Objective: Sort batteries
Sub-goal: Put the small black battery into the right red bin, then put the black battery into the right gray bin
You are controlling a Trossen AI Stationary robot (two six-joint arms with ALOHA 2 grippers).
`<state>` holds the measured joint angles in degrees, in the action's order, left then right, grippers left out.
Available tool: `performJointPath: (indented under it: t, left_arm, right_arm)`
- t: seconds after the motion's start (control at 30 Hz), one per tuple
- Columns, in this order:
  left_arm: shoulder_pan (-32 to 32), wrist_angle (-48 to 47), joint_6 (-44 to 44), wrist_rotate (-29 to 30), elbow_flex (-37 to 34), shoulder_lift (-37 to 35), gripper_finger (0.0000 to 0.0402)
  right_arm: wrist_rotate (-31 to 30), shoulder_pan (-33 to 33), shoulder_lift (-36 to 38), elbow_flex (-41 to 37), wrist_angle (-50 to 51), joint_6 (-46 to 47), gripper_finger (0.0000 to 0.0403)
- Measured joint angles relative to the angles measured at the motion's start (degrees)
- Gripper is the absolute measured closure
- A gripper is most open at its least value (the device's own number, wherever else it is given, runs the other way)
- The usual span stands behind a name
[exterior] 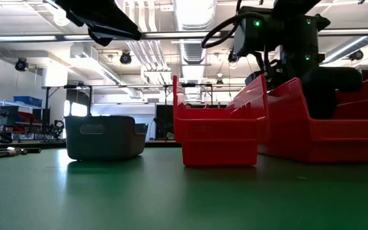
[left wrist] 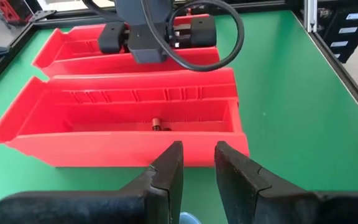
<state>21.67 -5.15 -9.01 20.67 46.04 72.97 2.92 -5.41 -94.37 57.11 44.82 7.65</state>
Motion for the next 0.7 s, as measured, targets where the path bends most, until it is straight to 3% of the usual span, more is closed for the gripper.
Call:
performJointPath:
  t: [0.2,0.37,0.53,0.7]
  left_arm:
    - [0.14,1.65,0.53,-0.04,-0.02,0.0,0.0329]
    - [2.36,7.96,5.7,-0.13,-0.02,0.0,0.0329]
    - [5.3,14.48,11.97,-0.2,-0.02,0.0,0.0329]
    - [6.14,14.87,13.01,-0.33,-0.02,0.0,0.0329]
  right_arm:
    - [0.05,0.0,0.5,2.83,2.25,-0.19,0.0137]
    - [0.05,-0.08,3.44,10.33,15.41,0.67,0.0097]
    - [-1.85,-0.25,12.62,11.81,21.33,8.04,0.0074]
    - [-10.2,-0.74,24.68,6.81,27.4,20.26,0.0064]
